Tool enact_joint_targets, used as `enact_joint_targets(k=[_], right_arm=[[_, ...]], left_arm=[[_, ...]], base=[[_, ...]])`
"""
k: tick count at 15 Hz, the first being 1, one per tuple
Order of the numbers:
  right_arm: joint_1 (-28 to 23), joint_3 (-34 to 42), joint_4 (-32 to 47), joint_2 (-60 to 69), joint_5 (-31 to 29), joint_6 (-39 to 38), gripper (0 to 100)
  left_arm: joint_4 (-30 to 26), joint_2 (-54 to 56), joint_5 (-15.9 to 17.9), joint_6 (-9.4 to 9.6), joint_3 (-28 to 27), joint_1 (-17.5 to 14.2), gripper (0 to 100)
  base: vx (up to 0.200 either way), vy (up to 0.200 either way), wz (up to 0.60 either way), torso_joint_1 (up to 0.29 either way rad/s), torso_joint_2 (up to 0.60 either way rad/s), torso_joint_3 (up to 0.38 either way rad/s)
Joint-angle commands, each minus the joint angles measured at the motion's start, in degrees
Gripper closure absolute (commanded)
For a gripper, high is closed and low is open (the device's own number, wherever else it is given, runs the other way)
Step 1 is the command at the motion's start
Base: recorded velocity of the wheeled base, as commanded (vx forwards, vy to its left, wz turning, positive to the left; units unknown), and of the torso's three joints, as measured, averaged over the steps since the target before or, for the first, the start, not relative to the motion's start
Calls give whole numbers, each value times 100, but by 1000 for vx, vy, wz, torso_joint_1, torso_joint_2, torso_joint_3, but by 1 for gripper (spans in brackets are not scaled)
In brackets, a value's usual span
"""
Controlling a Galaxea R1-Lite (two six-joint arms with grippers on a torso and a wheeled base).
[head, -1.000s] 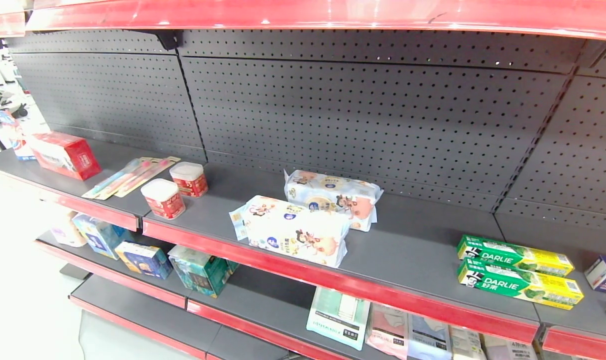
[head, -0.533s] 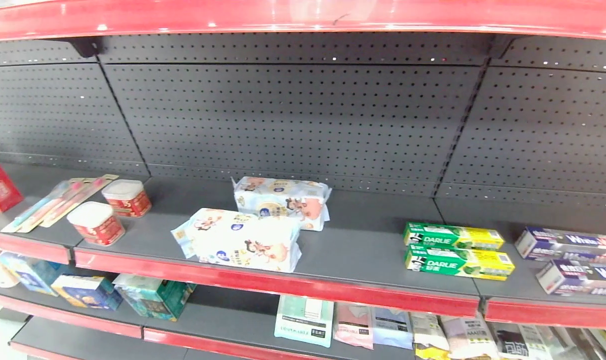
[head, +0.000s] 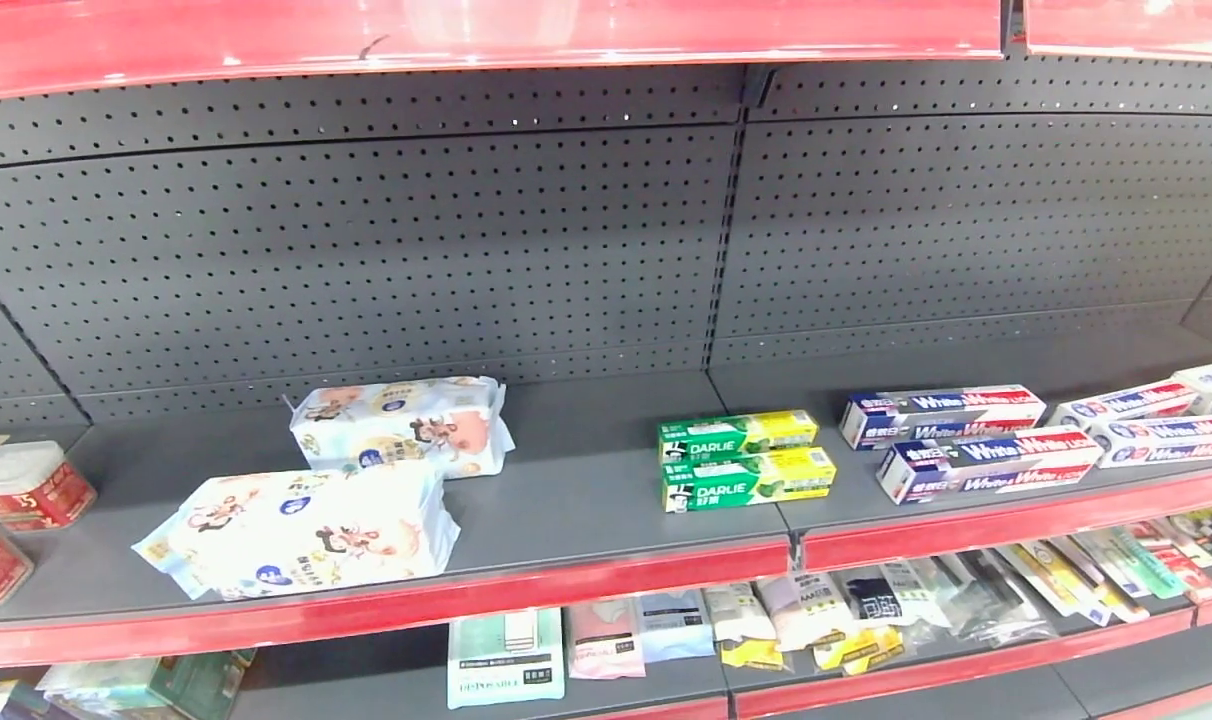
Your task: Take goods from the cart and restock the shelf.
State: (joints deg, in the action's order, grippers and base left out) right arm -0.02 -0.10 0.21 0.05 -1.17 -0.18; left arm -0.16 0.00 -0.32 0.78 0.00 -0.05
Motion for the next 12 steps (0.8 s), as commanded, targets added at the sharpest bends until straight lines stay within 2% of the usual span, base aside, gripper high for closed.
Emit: enact_joint_targets(k=[1,3,4,5,6,7,8,9,12], right_arm=[[-6,1,-3,-5,3,1,0],[-6,1,-3,-5,3,1,0],[-6,1,-3,-5,3,1,0],[-6,1,-3,-5,3,1,0],[-6,1,-3,-5,3,1,0],[-6,1,-3,-5,3,1,0],[-6,1,-3,-5,3,1,0],[-6,1,-3,-5,3,1,0],[-6,1,-3,-5,3,1,0]], left_arm=[[7,0,5,1,0,5,0],[-63,-923,23,-263,-1195,93,0],[51,-2681,-39,-1098,-2646,137,0],[77,-3445,-258,-1194,-3208,49,0],[77,-4052,-698,-1054,-3313,-241,0],[33,-4667,-1120,-746,-3305,-698,0],[-28,-5229,-1313,-544,-3296,-1155,0],[-19,-5660,-1243,-474,-3287,-1401,0],[-19,-6504,-724,-482,-3296,-1445,0]], base=[[0,0,0,0,0,0],[0,0,0,0,0,0],[0,0,0,0,0,0],[0,0,0,0,0,0],[0,0,0,0,0,0],[0,0,0,0,0,0],[0,0,0,0,0,0],[0,0,0,0,0,0],[0,0,0,0,0,0]])
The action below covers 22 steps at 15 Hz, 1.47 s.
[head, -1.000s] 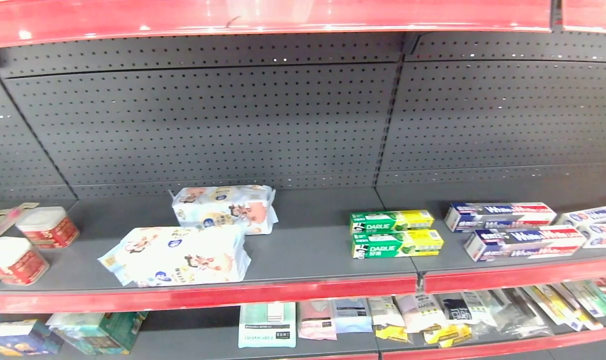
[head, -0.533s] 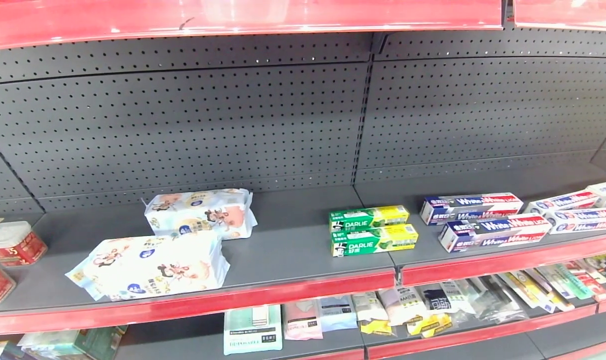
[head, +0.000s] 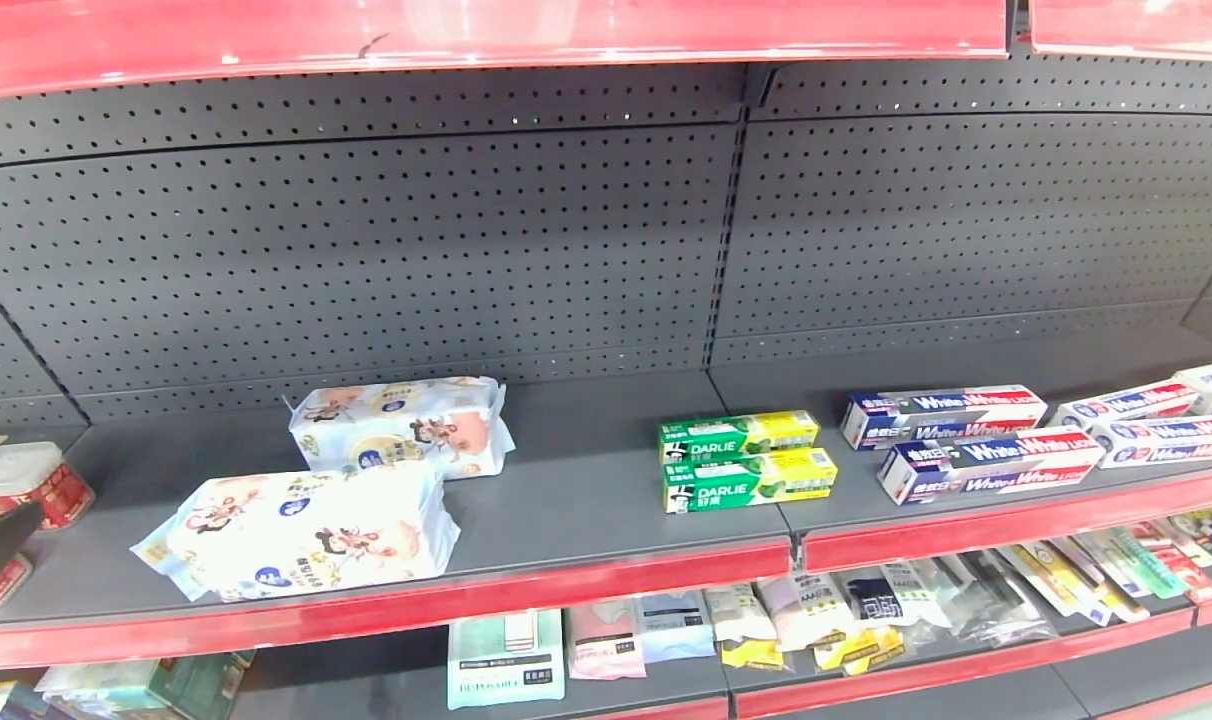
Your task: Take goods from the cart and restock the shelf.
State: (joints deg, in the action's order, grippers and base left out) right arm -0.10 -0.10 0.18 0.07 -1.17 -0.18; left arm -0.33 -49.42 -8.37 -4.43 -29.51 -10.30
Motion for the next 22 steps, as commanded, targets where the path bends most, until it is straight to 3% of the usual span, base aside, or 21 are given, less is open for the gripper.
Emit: enact_joint_targets(k=[1,4,7,10,13,16,21,22], right_arm=[[1,1,-1,-7,3,1,0],[1,1,-1,-7,3,1,0],[1,1,-1,-7,3,1,0],[1,1,-1,-7,-6,1,0],[1,1,-1,-7,3,1,0],[1,1,-1,-7,3,1,0],[1,1,-1,-7,-6,1,0],[1,1,-1,-7,3,1,0]], left_arm=[[24,-1861,64,73,-380,-420,0],[-11,-2300,73,135,-591,-701,0],[-2,-2590,117,486,-617,-1150,0],[77,-2854,117,495,-635,-1202,0],[235,-3197,134,486,-652,-1475,0],[868,-3592,257,443,-538,-1475,0],[973,-3882,301,443,-476,-1396,0],[1114,-3944,468,451,-459,-1343,0]], base=[[0,0,0,0,0,0],[0,0,0,0,0,0],[0,0,0,0,0,0],[0,0,0,0,0,0],[0,0,0,0,0,0],[0,0,0,0,0,0],[0,0,0,0,0,0],[0,0,0,0,0,0]])
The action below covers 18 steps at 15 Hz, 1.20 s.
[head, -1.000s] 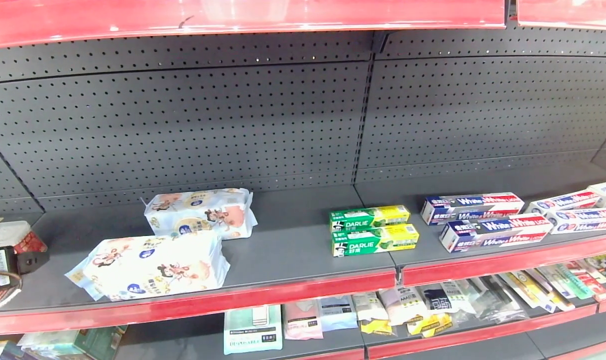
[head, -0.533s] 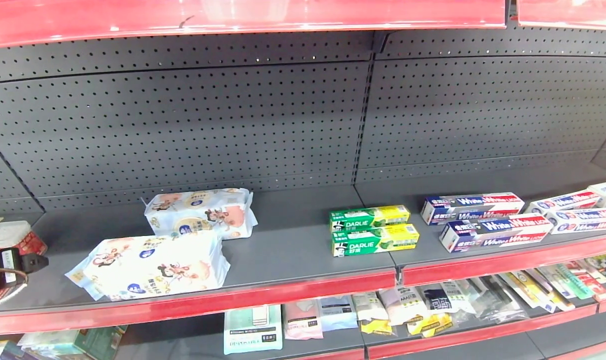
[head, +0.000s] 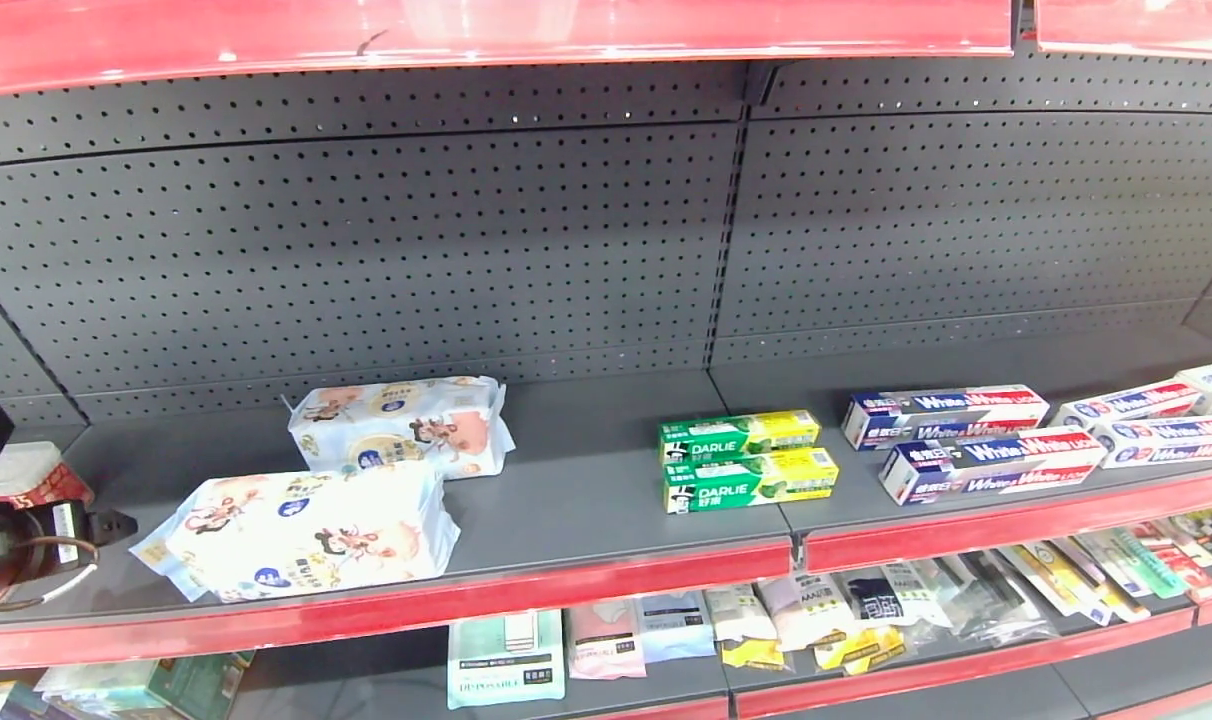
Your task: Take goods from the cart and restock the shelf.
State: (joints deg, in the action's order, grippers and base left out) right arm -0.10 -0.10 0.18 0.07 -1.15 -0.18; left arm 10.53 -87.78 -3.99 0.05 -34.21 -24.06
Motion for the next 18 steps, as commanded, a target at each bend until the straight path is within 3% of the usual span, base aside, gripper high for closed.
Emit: enact_joint_targets(k=[1,3,9,18], right_arm=[[1,1,-1,-7,0,1,0],[1,1,-1,-7,0,1,0],[1,1,-1,-7,0,1,0],[1,10,-1,-7,0,1,0]], left_arm=[[124,-125,56,-5,54,69,0],[502,-222,65,-5,248,148,0],[889,-476,65,-14,248,429,0],[1100,-582,56,-14,274,657,0]], base=[[0,0,0,0,0,0],[0,0,0,0,0,0],[0,0,0,0,0,0],[0,0,0,0,0,0]])
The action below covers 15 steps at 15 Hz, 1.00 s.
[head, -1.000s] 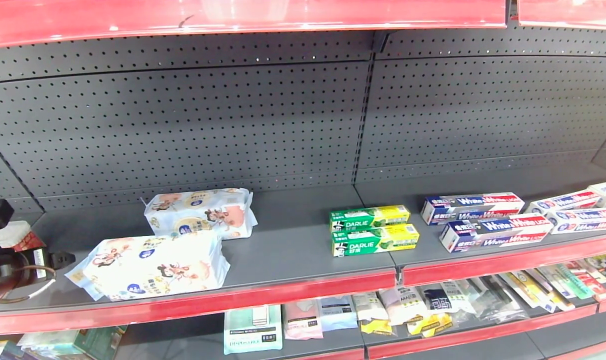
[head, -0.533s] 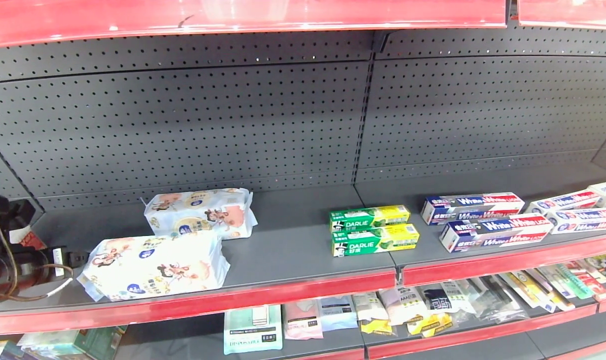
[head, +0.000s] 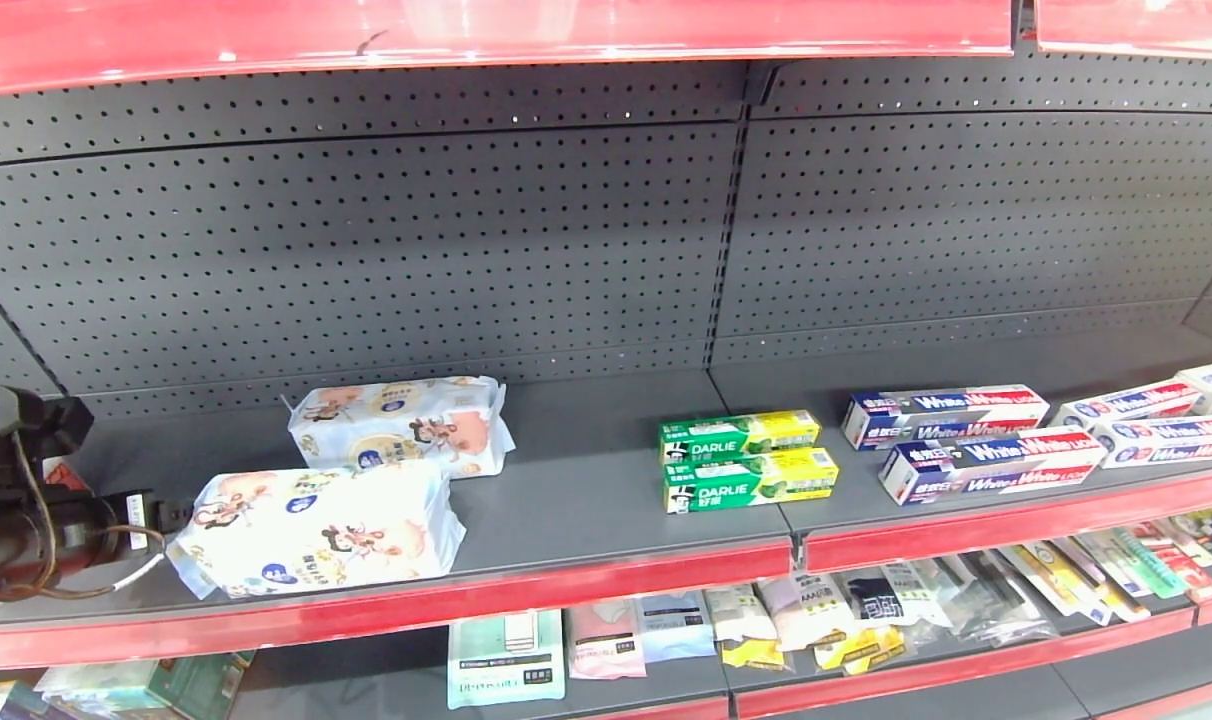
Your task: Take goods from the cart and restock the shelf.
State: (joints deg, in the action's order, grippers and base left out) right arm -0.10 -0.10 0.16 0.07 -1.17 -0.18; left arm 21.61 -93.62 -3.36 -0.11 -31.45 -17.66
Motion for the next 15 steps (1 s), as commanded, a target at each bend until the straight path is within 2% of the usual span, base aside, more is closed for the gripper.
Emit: enact_joint_targets(k=[1,15], right_arm=[[1,1,2,-7,3,1,0],[1,1,2,-7,3,1,0]], left_arm=[[1,2,-6,2,-1,44,0],[71,-16,-77,11,-1,492,0]], base=[[0,0,0,0,0,0],[0,0,0,0,0,0]])
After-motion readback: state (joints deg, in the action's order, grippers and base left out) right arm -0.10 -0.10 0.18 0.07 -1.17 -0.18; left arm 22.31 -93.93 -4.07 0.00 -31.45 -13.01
